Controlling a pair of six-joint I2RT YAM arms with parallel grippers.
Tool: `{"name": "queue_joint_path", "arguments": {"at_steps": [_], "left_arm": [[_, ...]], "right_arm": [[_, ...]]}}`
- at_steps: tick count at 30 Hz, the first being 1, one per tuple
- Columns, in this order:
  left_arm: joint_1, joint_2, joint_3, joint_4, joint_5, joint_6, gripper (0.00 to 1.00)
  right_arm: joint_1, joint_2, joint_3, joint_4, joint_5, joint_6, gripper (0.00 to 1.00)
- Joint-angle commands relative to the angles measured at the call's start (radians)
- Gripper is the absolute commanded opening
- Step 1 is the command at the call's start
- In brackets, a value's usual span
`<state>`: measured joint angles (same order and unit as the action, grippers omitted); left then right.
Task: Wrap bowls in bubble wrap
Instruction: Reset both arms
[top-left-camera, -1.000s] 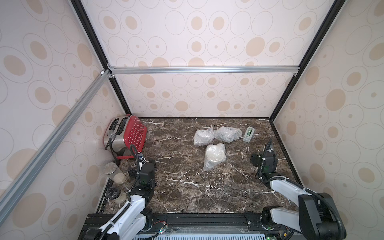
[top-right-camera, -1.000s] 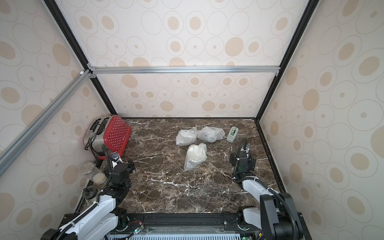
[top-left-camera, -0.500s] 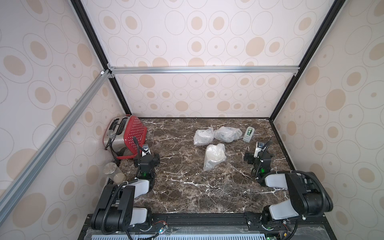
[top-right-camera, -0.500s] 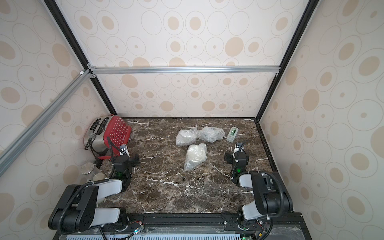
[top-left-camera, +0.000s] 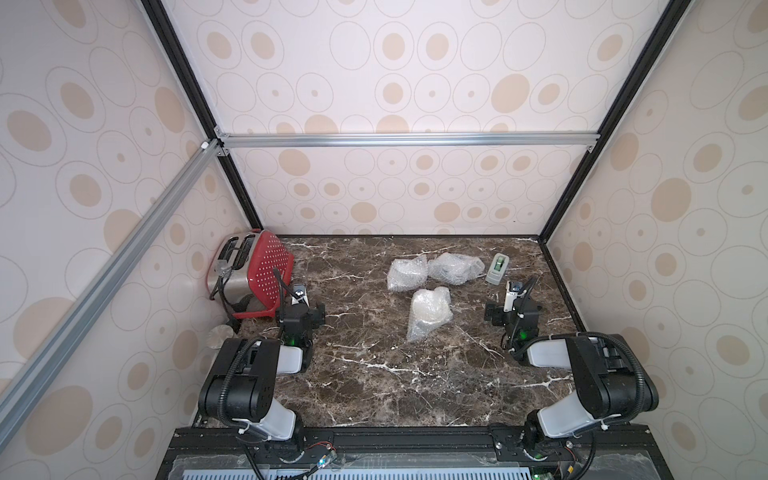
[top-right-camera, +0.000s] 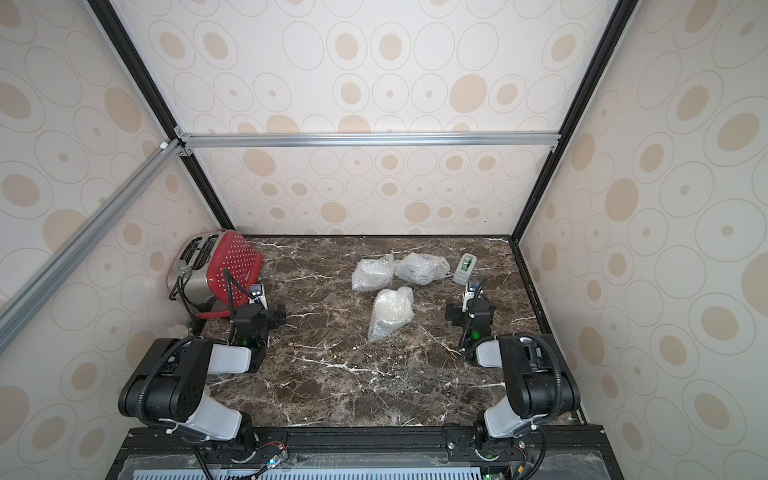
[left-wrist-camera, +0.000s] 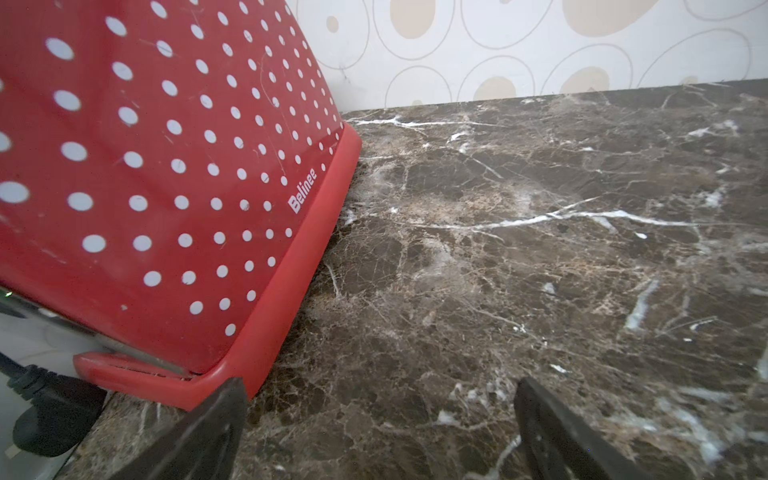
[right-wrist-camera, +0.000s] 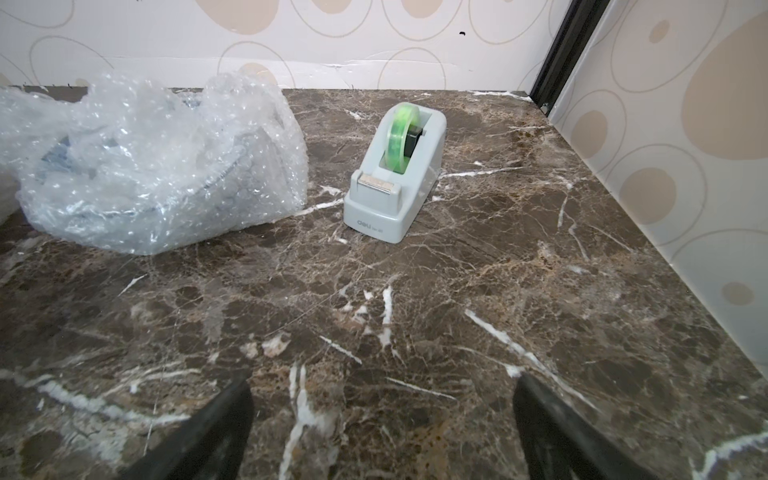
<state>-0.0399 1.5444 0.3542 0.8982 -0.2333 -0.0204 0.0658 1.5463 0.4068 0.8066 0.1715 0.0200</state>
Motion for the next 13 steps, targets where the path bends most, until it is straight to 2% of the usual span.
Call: {"name": "queue_joint_path", "arguments": {"at_steps": [1,13], "left_arm": [[0.008,-0.008,0.027,0.022,0.011,0.027,0.99],[0.01,-0.007,0.026,0.027,0.011,0.027,0.99]], "right_arm": [[-0.005,-0.008,0.01,-0.001,-0.008,-0.014,1.0],[-0.005,-0.008,0.01,-0.001,-0.008,-0.016,1.0]]}}
